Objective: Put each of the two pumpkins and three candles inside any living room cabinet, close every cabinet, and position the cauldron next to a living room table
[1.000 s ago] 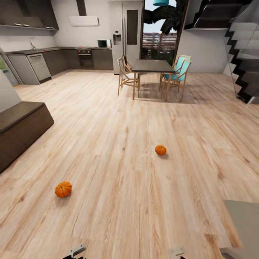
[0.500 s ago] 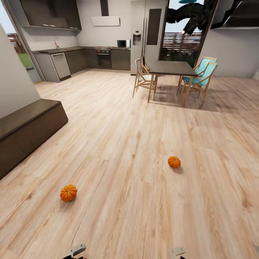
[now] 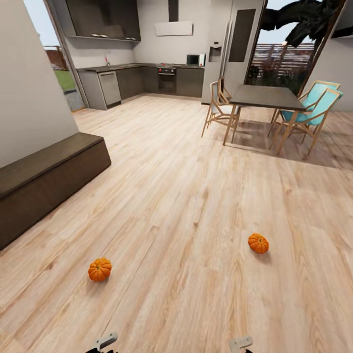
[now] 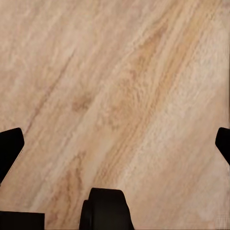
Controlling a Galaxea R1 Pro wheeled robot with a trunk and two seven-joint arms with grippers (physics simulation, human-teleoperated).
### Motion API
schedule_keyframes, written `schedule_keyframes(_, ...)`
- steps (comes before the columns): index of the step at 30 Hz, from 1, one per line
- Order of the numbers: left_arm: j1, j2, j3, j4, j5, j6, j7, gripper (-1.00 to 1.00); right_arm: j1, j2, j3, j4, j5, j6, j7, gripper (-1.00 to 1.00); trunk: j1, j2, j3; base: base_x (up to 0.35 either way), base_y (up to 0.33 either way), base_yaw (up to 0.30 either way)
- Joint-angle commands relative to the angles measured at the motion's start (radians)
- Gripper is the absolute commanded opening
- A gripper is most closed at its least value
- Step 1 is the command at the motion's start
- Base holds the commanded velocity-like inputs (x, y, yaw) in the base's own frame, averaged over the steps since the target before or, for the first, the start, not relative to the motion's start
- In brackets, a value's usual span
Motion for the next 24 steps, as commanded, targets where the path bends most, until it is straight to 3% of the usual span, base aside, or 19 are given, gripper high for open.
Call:
schedule_keyframes(1, 0.000, 0.000, 0.000, 0.000, 0.000, 0.000, 0.000, 1.00, 0.000, 0.000, 0.000, 0.000, 0.000, 0.000, 0.000, 1.00, 0.000, 0.000, 0.000, 0.329, -0.133, 0.281)
schedule_keyframes(24, 0.000, 0.000, 0.000, 0.000, 0.000, 0.000, 0.000, 1.00, 0.000, 0.000, 0.000, 0.000, 0.000, 0.000, 0.000, 1.00, 0.000, 0.000, 0.000, 0.325, -0.146, 0.281)
